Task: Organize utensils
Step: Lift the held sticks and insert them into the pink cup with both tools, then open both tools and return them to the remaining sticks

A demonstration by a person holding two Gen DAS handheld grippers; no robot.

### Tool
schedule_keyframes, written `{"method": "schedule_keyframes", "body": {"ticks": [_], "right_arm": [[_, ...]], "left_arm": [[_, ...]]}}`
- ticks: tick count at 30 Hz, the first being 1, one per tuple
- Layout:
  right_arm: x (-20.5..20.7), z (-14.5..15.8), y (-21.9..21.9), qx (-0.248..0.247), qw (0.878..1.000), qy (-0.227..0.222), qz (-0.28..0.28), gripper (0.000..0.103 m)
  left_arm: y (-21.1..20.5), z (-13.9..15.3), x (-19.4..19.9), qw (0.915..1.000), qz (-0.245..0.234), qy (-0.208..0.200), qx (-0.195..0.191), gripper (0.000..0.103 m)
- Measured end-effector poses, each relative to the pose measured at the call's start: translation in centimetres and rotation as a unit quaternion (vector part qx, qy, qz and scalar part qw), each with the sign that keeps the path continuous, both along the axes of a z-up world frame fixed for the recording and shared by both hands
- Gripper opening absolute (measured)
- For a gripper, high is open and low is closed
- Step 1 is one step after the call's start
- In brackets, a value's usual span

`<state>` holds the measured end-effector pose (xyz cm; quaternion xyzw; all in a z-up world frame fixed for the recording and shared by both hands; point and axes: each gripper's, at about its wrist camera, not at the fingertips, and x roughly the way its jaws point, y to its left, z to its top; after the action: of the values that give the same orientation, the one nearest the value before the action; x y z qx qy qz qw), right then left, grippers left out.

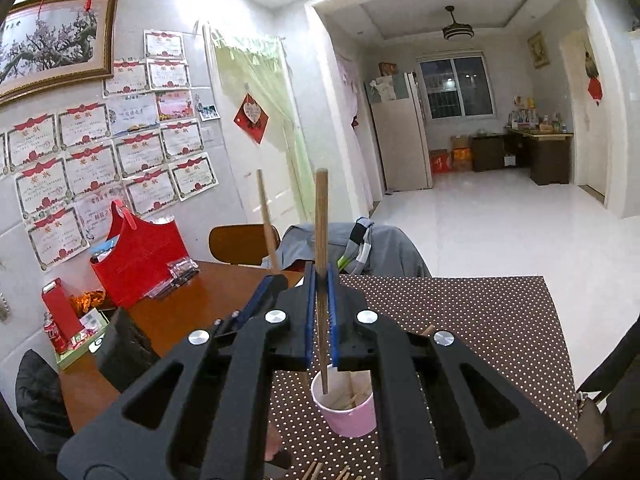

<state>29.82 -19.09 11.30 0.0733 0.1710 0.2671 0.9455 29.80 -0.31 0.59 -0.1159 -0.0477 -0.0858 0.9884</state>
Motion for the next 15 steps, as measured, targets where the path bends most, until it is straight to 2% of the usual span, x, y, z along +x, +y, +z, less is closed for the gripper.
{"method": "schedule_keyframes", "body": {"ticks": [15], "right_arm": [[3.1, -4.8, 0.8, -0.02, 0.997, 0.067, 0.012, 0.006]], "left_arm": [[-0.2, -4.4, 2.4, 0.9984, 0.004, 0.056, 0.008, 0.006]]}}
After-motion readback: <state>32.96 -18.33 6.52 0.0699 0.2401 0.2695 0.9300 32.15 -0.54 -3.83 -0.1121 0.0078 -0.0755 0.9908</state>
